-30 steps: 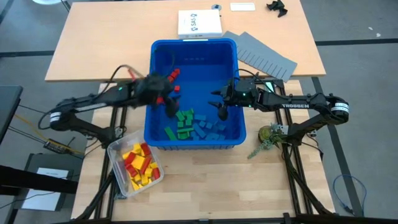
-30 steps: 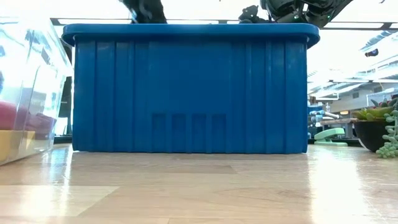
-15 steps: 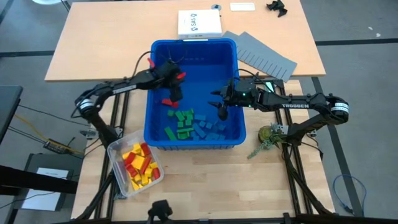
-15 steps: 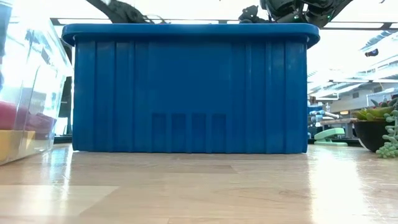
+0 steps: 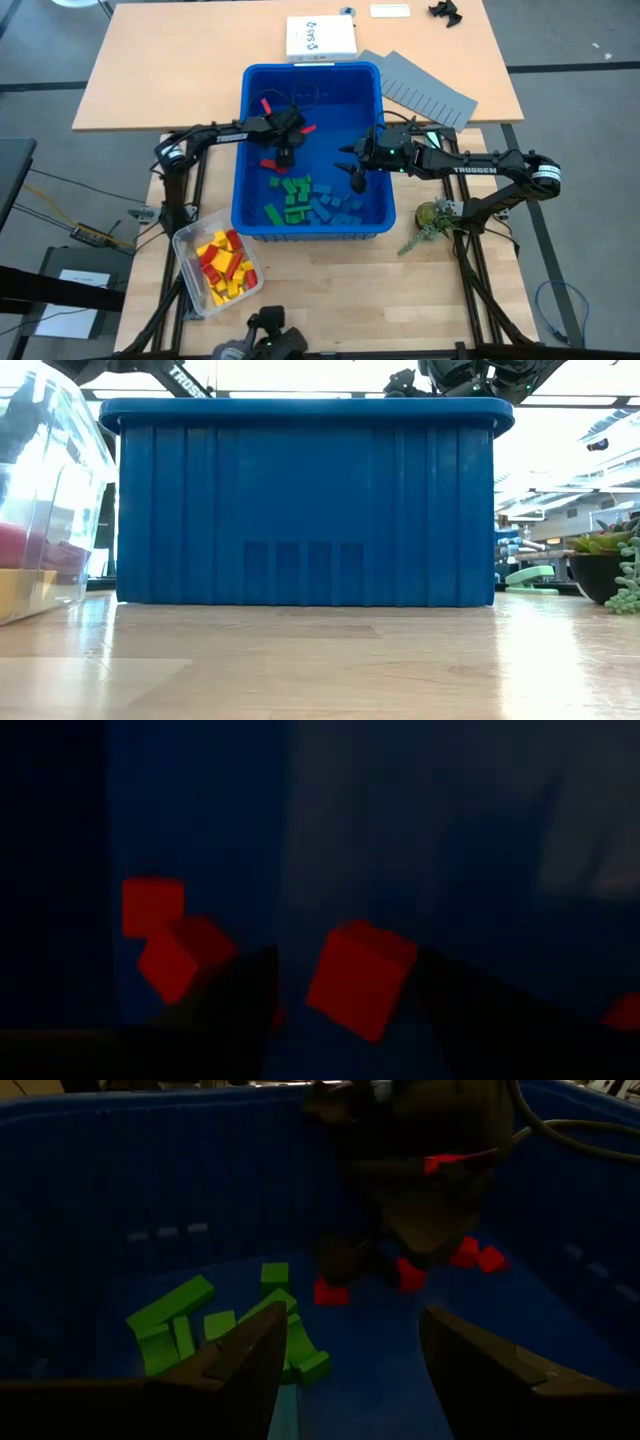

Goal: Sort Items/Unsort Items

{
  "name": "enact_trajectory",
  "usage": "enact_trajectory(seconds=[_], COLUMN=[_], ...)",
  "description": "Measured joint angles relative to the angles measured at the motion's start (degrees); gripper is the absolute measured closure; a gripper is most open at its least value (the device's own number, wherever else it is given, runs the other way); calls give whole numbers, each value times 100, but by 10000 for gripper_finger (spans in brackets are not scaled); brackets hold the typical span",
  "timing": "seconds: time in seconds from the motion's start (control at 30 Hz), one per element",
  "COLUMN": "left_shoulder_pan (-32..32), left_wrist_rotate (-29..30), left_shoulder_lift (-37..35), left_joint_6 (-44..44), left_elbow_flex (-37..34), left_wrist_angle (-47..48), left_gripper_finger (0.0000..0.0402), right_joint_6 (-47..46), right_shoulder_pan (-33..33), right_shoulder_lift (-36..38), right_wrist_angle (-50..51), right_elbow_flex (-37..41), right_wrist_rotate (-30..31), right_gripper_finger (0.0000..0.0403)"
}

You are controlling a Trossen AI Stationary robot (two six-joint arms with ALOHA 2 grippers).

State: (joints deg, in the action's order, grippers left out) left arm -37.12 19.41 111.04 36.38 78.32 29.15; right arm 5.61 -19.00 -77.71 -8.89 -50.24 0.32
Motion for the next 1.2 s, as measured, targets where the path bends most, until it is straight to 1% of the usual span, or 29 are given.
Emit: enact_trajectory(seconds=[0.13,0.2,0.33,0.5,0.6,0.7,0.77,0.83,0.9,1.07,1.2], left_shoulder_pan=[-180,-278,-426,-453,-453,-469,-475,-479,-481,-475,-368], left_wrist_rotate=[76,-89,-680,-829,-995,-1237,-1284,-1267,-1264,-1240,-964], left_shoulder_lift=[33,33,77,122,132,132,132,132,132,125,14], left_joint_6=[-98,-149,-193,-230,-539,-867,-1005,-1110,-1137,-1156,-1156], left_elbow_flex=[-3,-66,-90,-91,-92,-92,-92,-92,-92,-88,-94], left_wrist_angle=[214,202,340,156,-64,-63,-43,-48,-36,34,114], left_gripper_finger=[157,157,157,160,162,163,164,173,191,260,261], right_joint_6=[-1,-2,-2,2,2,2,3,4,6,7,7], right_shoulder_pan=[0,0,0,0,0,0,-2,-2,-2,-2,0], right_shoulder_lift=[-2,-2,-2,-2,-2,-2,-2,-2,-2,-2,-2], right_wrist_angle=[12,18,38,53,55,52,52,51,53,108,156], right_elbow_flex=[0,0,0,0,0,0,0,0,0,0,0], right_wrist_rotate=[1,2,2,2,2,1,0,2,2,2,0], right_gripper_finger=[174,174,174,174,174,174,174,174,174,174,174])
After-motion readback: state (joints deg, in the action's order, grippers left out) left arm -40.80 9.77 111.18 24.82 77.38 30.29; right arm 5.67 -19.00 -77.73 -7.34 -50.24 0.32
